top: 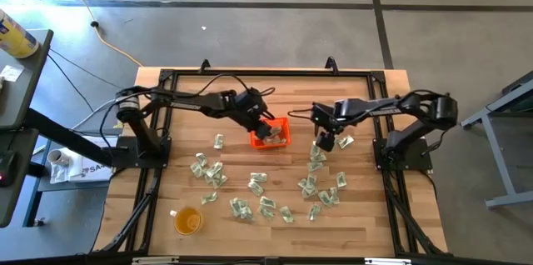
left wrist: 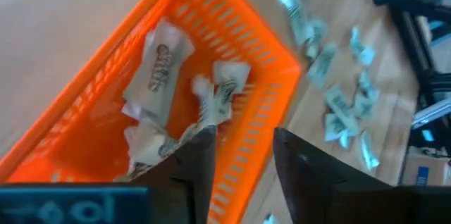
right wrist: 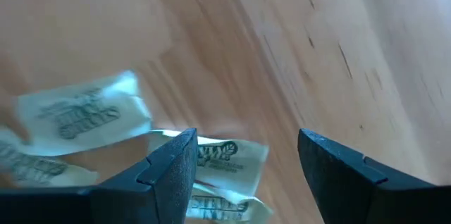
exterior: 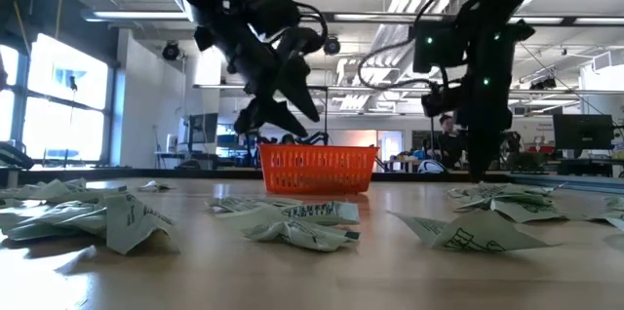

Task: Pick and place Stevia / Truvia into bins
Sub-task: Put the stevia packet into the basket

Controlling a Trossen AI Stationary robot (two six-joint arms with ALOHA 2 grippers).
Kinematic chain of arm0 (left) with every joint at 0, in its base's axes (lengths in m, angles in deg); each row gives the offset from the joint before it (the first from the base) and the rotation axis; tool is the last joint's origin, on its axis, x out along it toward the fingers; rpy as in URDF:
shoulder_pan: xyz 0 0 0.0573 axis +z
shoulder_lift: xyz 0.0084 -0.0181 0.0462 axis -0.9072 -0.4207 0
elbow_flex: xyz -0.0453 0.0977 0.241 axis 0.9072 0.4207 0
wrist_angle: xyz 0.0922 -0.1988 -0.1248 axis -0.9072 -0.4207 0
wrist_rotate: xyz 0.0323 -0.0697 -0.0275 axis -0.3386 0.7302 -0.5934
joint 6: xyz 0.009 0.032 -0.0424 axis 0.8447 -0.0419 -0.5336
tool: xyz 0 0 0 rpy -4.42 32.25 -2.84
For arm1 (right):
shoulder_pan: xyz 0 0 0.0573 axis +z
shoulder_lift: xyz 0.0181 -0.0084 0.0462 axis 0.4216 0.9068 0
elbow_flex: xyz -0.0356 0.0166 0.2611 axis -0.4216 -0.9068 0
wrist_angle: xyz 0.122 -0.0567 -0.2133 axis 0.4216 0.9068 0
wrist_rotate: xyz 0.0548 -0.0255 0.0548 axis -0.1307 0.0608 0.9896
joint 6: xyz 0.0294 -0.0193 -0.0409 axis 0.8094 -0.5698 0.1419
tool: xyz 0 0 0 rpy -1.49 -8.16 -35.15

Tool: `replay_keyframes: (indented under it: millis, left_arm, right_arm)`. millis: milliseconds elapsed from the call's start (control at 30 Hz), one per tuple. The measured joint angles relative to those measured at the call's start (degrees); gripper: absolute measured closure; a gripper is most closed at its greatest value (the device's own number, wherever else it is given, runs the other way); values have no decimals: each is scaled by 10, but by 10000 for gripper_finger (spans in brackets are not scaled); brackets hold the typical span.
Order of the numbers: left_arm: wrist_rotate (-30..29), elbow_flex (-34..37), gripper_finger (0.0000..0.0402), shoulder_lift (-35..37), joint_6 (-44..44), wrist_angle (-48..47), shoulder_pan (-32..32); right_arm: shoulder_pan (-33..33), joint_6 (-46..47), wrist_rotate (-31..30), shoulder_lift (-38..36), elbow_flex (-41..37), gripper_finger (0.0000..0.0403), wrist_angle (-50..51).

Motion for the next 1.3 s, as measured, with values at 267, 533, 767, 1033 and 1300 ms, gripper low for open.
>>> replay_keyframes:
  millis: [267,533,767,1033,1300]
  left_arm:
    - [-13,-1,204,107,19,-55,1]
    - [-89,0,208,160,50,-128,1]
    - [-95,0,208,160,50,-143,1]
    - [-95,0,213,160,48,-179,1]
    - [-98,0,213,160,50,-194,1]
  right_arm:
    - [13,-71,-59,-84,-3,167,62]
    - [9,-185,3,-84,-68,169,-33]
    - [12,-270,4,-50,-78,169,-123]
    - [0,-257,26,-7,-74,175,-57]
    - [-14,-203,78,-8,-76,285,-27]
